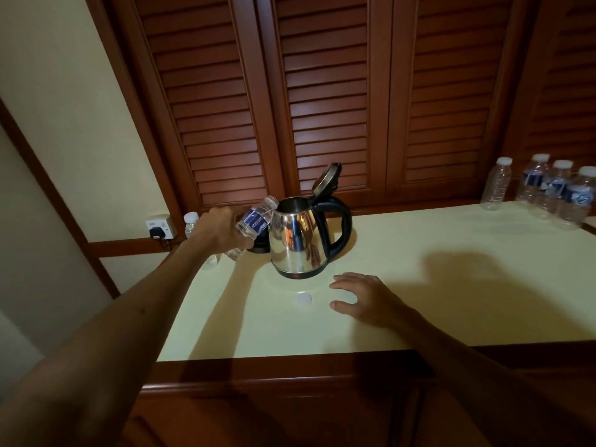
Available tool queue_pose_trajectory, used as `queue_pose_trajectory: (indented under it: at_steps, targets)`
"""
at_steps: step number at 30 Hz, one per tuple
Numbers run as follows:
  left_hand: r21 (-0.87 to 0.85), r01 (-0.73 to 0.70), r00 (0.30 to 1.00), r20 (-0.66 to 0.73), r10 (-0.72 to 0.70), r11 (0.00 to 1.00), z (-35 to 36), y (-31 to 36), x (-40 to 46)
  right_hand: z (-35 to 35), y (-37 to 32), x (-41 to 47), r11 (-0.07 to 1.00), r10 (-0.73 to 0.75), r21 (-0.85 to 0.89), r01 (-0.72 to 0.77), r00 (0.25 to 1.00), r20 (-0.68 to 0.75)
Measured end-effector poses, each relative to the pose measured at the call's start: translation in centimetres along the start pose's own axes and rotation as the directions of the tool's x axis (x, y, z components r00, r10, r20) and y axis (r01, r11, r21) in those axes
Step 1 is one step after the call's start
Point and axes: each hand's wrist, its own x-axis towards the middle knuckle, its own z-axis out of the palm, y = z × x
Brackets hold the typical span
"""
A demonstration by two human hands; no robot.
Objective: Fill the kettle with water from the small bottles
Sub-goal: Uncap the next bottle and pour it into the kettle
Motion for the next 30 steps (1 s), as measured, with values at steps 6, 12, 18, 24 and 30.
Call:
queue_pose_trajectory:
  at_steps: [6,12,18,24,30]
  targets:
    - [0.197,-0.032,0.999,0.039,0.024,0.98,-1.9,0.6,0.8,0.0,0.0,-0.1,1.0,0.004,0.012,-0.004,1.0,-0.002]
    - [0.34,-0.036,0.999,0.031,0.027,0.94,-2.9,1.5,1.0,0.0,-0.1,-0.1,1.0,0.01,0.012,-0.01,1.0,-0.016]
    - [0.447,-0.051,0.999,0.006,0.054,0.893,-3.2,2.0,1.0,0.2,0.1,0.1,1.0,0.009,0.003,-0.009,0.999,-0.032]
    - [0.506,-0.073,0.996,0.0,0.084,0.86,-3.5,2.2,1.3,0.2,0.0,0.1,1.0,0.004,0.01,-0.004,0.999,-0.044]
    - [0.55,-0.089,0.994,-0.005,0.11,0.83,-3.9,2.3,1.7,0.4,0.2,0.2,1.0,0.004,0.022,-0.002,0.999,-0.052]
